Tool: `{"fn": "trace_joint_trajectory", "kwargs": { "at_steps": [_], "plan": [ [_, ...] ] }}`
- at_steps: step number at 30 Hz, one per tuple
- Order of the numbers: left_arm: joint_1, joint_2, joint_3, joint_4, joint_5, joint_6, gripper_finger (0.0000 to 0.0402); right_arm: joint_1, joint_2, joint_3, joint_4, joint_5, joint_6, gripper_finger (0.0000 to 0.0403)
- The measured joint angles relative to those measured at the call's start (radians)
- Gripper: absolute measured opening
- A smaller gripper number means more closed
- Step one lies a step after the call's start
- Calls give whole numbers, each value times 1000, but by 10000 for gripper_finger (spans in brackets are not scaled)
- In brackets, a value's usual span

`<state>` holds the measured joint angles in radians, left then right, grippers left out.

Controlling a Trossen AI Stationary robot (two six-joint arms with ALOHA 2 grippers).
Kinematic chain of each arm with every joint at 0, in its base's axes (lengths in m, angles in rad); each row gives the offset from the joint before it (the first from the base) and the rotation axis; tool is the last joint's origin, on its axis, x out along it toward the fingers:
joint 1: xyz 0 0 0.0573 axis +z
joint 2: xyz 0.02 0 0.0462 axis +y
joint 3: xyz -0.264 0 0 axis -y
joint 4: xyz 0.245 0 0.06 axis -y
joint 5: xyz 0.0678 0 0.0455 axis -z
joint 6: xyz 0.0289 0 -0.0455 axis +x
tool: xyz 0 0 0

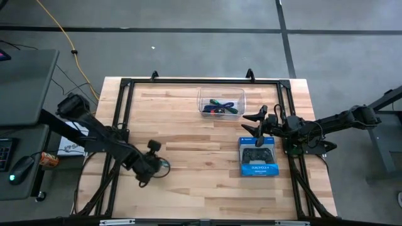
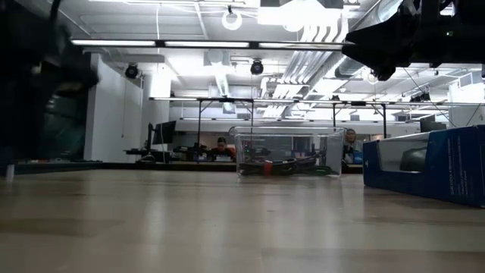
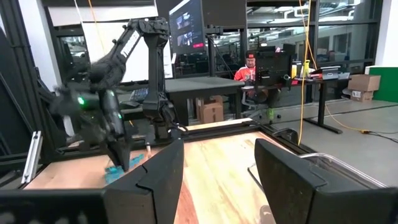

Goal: Pick and place USB-C Cables
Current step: Put the blue charger cable into the bin

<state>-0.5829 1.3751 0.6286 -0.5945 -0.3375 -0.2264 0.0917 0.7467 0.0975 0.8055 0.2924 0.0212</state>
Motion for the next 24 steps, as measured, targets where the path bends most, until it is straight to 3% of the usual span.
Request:
{"fn": "trace_joint_trajectory", "kwargs": {
  "at_steps": [4,6,8,12,17,20,24],
  "plan": [
    [96,-15,97,33,-173,141,2,0,0,0,4,5,1,190],
    [164,-39,114,184,-256,259,2,0,0,0,1,10,3,190],
    [251,-79,93,368,-251,376,1,0,0,0,0,11,5,190],
    [491,-150,-37,891,-11,501,1,0,0,0,-6,11,5,190],
    [805,-129,-232,1461,243,339,0,0,0,0,-8,11,11,190],
    [924,-86,-303,1637,324,182,0,0,0,0,-8,14,-9,190],
    [955,-32,-346,1769,403,133,0,0,0,0,8,25,-20,190]
  ]
}}
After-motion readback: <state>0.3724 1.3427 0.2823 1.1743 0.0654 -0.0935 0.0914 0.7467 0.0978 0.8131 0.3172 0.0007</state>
